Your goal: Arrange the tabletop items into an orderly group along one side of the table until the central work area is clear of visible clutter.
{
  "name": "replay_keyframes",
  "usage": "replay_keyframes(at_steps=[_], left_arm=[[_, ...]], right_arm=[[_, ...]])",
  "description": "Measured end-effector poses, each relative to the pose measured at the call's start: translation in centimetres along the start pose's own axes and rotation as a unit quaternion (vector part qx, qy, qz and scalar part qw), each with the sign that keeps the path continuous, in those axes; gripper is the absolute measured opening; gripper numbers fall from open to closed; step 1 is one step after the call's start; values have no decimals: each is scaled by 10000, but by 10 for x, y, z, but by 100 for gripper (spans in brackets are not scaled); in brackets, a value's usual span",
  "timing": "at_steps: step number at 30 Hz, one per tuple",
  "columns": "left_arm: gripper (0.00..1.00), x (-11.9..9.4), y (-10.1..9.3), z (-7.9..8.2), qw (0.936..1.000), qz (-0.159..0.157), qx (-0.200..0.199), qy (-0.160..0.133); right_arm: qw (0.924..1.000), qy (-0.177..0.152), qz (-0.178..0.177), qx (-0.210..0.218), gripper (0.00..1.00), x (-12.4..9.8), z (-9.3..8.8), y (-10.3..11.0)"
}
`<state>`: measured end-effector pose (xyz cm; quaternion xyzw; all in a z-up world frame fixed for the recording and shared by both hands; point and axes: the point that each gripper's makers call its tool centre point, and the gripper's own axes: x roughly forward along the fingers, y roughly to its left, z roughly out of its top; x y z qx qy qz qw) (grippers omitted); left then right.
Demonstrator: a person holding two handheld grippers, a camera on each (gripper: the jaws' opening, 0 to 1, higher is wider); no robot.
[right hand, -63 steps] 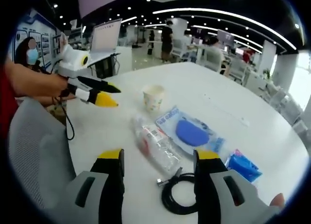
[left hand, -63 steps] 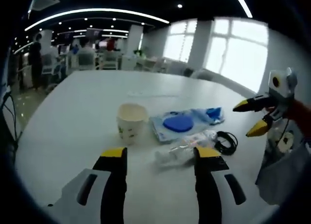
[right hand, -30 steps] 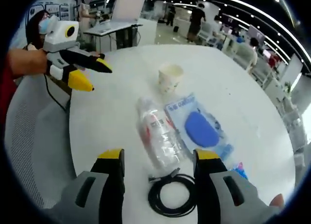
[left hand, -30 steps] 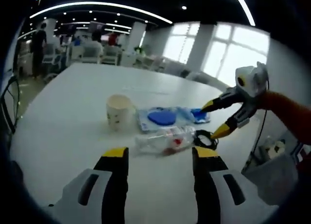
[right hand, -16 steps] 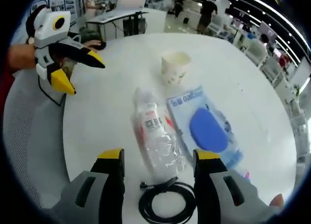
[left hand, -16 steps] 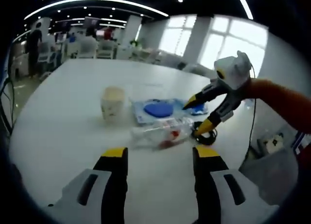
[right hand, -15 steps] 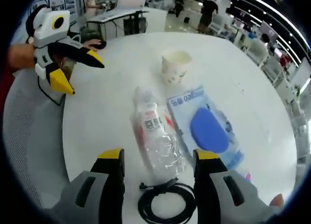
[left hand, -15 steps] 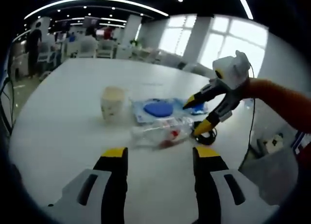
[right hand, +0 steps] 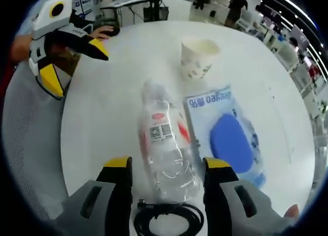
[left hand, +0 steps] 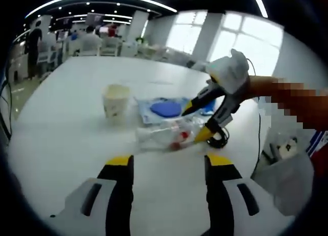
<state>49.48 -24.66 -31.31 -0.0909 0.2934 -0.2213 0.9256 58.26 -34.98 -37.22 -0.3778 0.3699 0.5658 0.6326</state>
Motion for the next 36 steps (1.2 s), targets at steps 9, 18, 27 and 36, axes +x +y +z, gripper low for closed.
replay_keyframes(at_steps=[9,18,27,36], left_arm=[[82,5,-14,-18,9987,-207,136,439],[99,6,-22,-21,9980,-411,-126,470],[99,7,-20,-20,9979,-409,-247,441],[97,7,-18,-20,9977,-406,-322,441]], right_arm=[[9996,145,173,-152,54,9,2,5],[9990,282,201,-287,53,14,1,4],[9977,458,230,-441,48,17,-2,0],[9950,730,320,-597,42,21,-5,0]])
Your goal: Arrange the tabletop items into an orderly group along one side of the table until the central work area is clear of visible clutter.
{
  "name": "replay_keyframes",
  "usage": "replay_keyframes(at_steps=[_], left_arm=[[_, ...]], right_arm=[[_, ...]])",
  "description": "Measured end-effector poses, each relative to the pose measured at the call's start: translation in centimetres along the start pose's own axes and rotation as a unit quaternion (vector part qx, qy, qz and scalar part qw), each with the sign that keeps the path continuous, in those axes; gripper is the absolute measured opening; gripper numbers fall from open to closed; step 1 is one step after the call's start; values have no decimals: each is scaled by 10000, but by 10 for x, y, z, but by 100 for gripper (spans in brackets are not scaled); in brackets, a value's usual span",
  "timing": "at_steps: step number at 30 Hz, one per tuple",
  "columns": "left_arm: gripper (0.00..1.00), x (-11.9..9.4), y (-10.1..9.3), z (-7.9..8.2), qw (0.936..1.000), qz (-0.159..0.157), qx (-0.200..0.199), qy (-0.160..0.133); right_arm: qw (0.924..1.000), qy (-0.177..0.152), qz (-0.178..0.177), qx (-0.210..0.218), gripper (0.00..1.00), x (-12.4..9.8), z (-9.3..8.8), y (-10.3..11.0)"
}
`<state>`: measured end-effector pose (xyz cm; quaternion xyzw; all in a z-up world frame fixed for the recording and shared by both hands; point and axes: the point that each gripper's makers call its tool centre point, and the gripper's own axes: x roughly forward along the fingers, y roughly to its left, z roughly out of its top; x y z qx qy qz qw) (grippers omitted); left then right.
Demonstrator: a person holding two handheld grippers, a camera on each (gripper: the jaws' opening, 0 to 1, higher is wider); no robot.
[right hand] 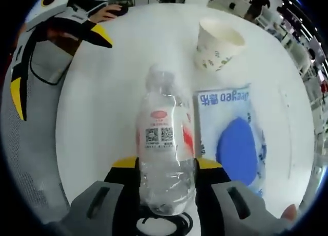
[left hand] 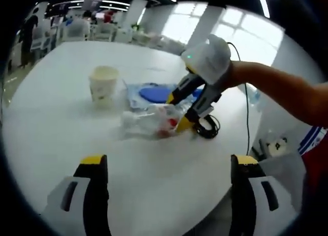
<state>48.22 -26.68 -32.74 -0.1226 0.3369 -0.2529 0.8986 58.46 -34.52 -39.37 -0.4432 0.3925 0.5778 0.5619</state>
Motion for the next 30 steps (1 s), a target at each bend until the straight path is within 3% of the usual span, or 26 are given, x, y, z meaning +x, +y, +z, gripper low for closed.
replay_keyframes(at_steps=[16,30], left_arm=[[95,2,0,-1,10000,15,-17,45],[93,1,1,-3,10000,11,-37,66]], right_arm=[[9993,320,-17,-209,44,8,-6,-1],[9998,140,-7,-168,40,7,-4,-2]])
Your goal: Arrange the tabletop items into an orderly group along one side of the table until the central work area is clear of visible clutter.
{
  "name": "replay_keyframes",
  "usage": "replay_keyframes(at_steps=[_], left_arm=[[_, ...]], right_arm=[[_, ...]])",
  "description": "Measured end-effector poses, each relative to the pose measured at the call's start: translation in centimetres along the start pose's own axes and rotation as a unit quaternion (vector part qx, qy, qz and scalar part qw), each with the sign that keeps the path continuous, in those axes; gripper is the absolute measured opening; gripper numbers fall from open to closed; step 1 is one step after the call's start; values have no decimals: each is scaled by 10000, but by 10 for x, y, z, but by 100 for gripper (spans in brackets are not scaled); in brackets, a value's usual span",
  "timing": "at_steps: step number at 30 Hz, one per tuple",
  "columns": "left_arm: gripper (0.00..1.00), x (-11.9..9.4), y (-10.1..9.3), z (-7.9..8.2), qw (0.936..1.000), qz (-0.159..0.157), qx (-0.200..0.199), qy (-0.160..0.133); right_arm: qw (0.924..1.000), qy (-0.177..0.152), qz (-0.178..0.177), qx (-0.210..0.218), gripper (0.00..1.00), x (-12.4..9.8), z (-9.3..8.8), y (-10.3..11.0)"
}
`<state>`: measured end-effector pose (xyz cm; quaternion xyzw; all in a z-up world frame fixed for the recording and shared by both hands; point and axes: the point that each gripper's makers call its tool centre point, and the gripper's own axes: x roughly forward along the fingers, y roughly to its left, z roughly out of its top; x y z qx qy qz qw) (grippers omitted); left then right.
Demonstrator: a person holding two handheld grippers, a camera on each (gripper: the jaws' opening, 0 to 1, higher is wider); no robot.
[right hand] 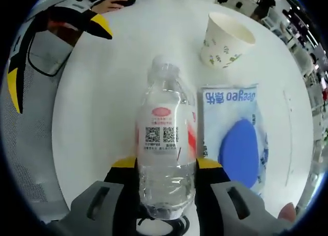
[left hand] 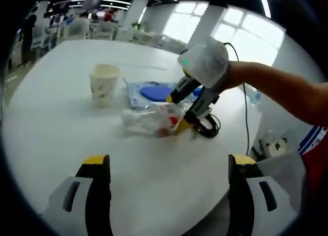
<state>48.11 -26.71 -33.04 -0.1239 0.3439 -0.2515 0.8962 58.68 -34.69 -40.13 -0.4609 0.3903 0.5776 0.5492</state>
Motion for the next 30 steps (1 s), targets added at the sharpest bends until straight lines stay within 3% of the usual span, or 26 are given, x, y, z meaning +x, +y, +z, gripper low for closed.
replay_keyframes(at_steps=[30], left_arm=[[90,1,-2,-2,10000,-30,19,79]], right_arm=[[9955,-329,150,873,36,-18,4,9]])
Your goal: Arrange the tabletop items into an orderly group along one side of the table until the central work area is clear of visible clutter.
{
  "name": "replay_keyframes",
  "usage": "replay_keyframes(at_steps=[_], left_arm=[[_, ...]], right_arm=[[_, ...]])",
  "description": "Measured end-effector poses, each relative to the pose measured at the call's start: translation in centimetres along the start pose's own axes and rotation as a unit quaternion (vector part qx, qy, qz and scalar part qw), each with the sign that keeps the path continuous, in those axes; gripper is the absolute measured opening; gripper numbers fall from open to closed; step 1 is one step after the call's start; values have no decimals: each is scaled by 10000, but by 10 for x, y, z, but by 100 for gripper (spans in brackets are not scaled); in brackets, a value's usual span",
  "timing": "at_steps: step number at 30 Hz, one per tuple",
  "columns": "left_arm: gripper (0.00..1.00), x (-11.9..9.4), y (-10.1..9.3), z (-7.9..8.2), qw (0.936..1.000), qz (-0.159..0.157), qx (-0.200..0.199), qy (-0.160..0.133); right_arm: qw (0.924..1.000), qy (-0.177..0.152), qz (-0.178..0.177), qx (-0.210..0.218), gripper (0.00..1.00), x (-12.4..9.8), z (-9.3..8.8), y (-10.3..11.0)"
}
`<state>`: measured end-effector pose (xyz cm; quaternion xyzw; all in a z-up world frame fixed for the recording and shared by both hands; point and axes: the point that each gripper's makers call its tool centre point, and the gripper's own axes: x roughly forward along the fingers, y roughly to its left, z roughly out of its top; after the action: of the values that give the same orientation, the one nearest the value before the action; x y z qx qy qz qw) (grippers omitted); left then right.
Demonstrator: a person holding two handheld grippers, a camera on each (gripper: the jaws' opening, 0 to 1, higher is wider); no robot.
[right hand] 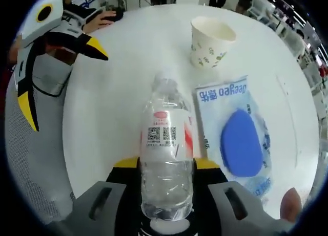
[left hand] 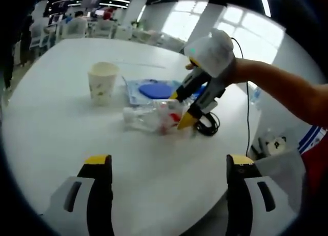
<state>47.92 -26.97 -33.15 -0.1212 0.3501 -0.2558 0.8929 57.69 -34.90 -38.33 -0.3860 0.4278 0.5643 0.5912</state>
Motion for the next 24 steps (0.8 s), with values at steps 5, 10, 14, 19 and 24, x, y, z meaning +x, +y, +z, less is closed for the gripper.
replay_keyframes(at_steps=[5,10,14,19,24], left_arm=[[89,0,-1,-1,10000,-9,5,16],[89,0,-1,-1,10000,-14,11,16],[88,-1,-1,-1,10000,-14,7,13],[88,-2,1,-1,10000,-7,0,5],[88,-2,1,-1,10000,-5,-1,5]], right_arm=[[10000,25,44,66,36,-2,-3,3],[10000,43,45,44,38,1,-5,6],[10000,78,56,0,39,7,-9,8],[9997,230,112,14,40,14,-14,13],[9996,255,134,44,42,13,-12,13]])
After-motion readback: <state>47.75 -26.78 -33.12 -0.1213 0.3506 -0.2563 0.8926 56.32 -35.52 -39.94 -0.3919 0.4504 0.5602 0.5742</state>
